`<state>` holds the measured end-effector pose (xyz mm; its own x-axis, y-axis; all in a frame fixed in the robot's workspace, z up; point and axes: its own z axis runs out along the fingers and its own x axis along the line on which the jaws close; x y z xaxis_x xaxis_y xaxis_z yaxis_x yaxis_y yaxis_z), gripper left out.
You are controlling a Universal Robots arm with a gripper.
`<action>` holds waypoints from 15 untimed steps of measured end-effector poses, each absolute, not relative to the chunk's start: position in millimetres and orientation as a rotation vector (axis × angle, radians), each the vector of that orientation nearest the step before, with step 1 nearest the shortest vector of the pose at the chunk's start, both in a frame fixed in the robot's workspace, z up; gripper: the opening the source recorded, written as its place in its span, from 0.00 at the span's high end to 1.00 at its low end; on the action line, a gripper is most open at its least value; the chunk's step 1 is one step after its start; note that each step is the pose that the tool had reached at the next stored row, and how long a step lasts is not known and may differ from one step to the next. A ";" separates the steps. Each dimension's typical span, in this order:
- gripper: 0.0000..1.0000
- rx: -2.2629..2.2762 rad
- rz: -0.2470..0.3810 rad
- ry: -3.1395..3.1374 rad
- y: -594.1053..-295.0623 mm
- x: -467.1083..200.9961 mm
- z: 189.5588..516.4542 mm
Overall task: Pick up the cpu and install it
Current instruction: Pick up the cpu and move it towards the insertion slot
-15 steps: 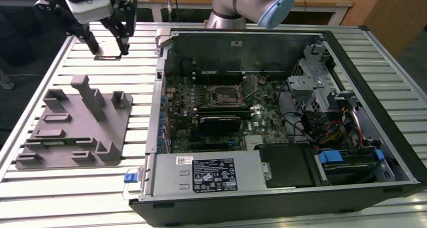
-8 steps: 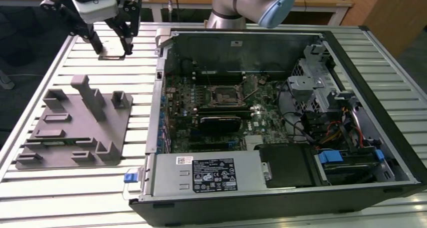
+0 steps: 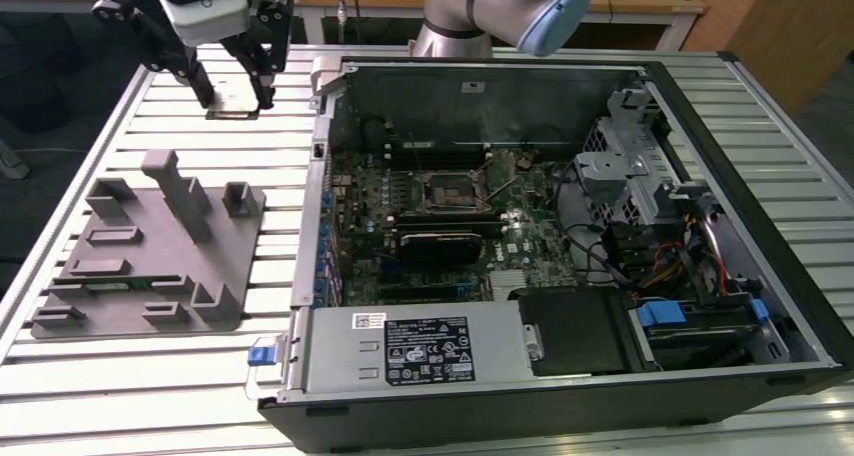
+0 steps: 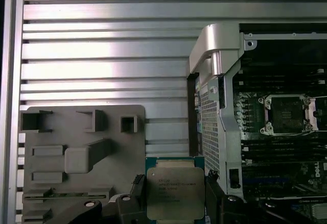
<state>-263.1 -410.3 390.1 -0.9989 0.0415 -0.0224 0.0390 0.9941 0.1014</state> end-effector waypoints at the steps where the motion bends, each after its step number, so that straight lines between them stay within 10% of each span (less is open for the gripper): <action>1: 0.45 0.063 0.158 3.113 -410.2 -262.1 390.1; 15: 0.45 0.063 0.158 3.113 -408.6 -238.3 390.1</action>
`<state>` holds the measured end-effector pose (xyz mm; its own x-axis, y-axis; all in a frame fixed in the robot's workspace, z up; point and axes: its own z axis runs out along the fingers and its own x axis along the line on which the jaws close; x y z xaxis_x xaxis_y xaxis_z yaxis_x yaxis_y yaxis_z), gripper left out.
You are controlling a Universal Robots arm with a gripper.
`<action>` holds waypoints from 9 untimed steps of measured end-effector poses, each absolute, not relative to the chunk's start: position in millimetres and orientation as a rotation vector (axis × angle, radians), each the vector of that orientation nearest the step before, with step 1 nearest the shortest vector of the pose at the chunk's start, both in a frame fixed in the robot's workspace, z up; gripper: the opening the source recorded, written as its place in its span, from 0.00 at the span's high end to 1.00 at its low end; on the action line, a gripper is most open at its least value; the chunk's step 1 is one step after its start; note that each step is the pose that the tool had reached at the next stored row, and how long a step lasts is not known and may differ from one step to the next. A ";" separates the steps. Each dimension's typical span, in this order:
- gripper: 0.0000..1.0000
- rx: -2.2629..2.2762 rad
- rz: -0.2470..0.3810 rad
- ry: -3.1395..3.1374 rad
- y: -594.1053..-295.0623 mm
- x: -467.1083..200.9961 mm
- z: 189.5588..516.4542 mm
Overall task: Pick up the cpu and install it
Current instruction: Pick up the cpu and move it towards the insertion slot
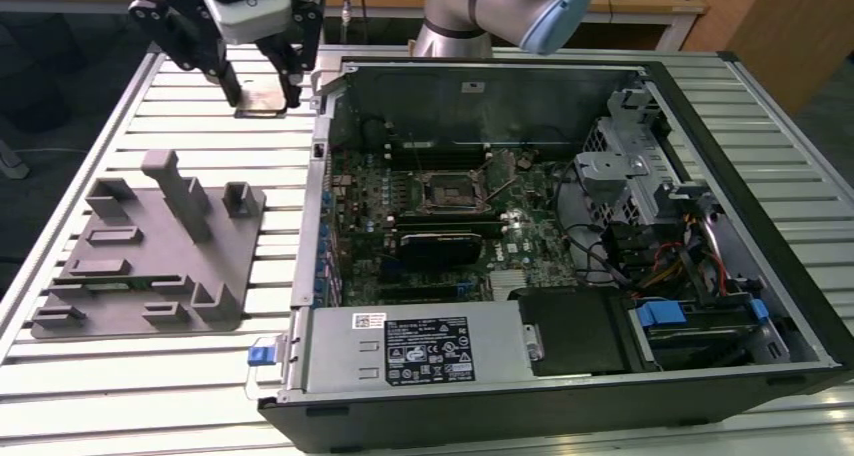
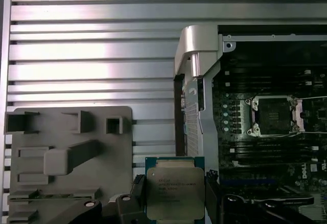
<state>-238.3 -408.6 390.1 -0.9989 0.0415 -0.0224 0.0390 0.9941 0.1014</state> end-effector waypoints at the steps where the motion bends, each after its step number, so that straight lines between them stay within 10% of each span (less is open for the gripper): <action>1: 0.45 0.063 0.158 3.113 -408.4 -236.2 390.1; 9: 0.45 0.063 0.158 3.113 -406.8 -217.0 390.1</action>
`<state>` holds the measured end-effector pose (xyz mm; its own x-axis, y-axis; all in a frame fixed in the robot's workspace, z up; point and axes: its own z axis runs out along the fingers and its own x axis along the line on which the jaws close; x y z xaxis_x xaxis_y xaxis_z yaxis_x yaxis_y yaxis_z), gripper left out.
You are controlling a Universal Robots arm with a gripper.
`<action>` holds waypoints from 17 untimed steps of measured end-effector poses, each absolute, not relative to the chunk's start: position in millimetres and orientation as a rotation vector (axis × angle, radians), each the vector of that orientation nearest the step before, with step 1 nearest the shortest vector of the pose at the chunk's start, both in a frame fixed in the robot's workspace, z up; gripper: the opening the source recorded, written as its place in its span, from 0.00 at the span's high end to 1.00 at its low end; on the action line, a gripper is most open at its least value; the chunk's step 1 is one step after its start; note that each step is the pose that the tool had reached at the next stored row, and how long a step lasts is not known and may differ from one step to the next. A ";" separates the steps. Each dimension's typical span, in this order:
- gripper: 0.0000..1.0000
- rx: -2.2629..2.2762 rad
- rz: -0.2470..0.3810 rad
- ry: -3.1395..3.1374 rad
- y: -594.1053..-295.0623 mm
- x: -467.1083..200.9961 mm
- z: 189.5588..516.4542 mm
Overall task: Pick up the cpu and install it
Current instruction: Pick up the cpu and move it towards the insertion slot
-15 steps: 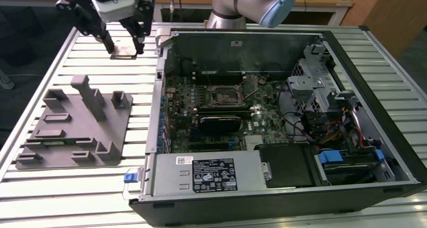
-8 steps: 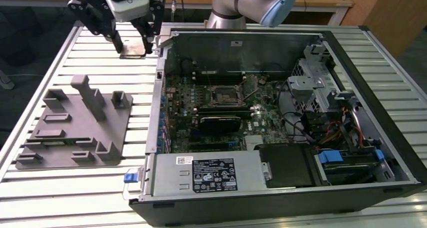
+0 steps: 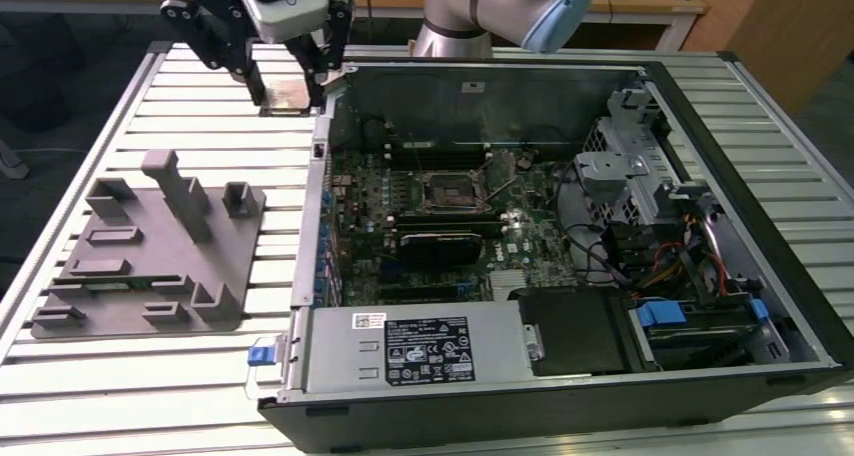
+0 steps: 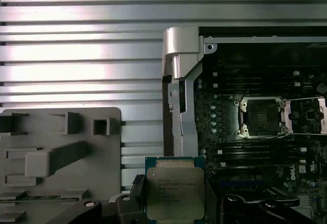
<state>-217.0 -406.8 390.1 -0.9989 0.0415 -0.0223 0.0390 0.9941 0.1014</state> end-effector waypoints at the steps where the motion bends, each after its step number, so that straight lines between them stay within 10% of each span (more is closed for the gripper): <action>1: 0.45 0.063 0.157 3.113 -406.6 -214.6 390.1; 17: 0.45 0.063 0.157 3.113 -402.9 -172.8 389.7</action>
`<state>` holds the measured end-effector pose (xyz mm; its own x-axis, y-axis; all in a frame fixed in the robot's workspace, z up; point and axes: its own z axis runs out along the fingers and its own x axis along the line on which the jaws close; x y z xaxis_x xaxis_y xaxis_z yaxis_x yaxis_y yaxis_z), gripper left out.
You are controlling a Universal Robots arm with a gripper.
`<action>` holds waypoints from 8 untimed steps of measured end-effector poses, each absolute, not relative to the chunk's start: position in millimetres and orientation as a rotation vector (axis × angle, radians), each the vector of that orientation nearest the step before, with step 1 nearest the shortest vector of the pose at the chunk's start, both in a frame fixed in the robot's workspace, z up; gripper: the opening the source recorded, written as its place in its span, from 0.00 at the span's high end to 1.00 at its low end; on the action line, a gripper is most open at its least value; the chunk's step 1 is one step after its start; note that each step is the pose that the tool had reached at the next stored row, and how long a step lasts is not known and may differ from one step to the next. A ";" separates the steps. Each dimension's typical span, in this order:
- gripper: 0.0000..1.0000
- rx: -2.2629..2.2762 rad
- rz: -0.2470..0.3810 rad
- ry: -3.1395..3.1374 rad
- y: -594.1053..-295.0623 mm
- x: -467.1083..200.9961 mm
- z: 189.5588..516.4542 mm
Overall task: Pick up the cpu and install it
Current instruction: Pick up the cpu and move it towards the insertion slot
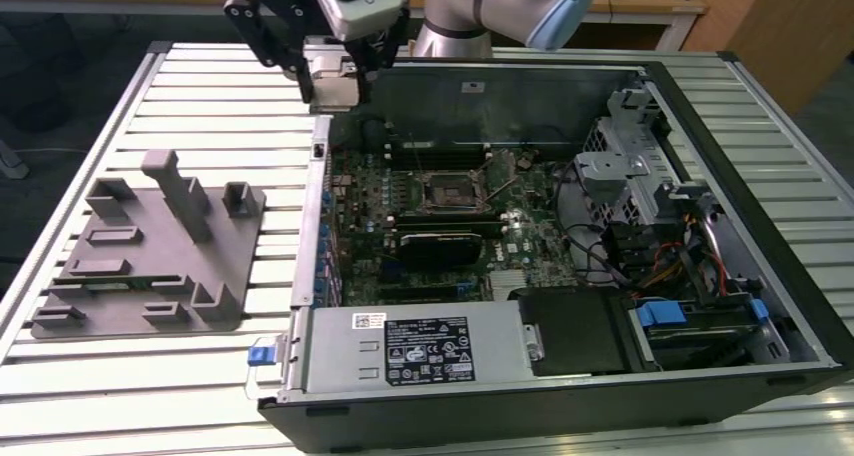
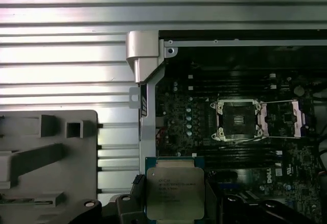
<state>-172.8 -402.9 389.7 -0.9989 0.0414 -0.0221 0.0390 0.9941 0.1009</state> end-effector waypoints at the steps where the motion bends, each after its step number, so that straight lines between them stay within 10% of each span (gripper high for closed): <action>1: 0.45 0.063 0.156 3.113 -402.8 -170.0 389.5; 8: 0.45 0.063 0.148 3.118 -401.7 -150.0 385.3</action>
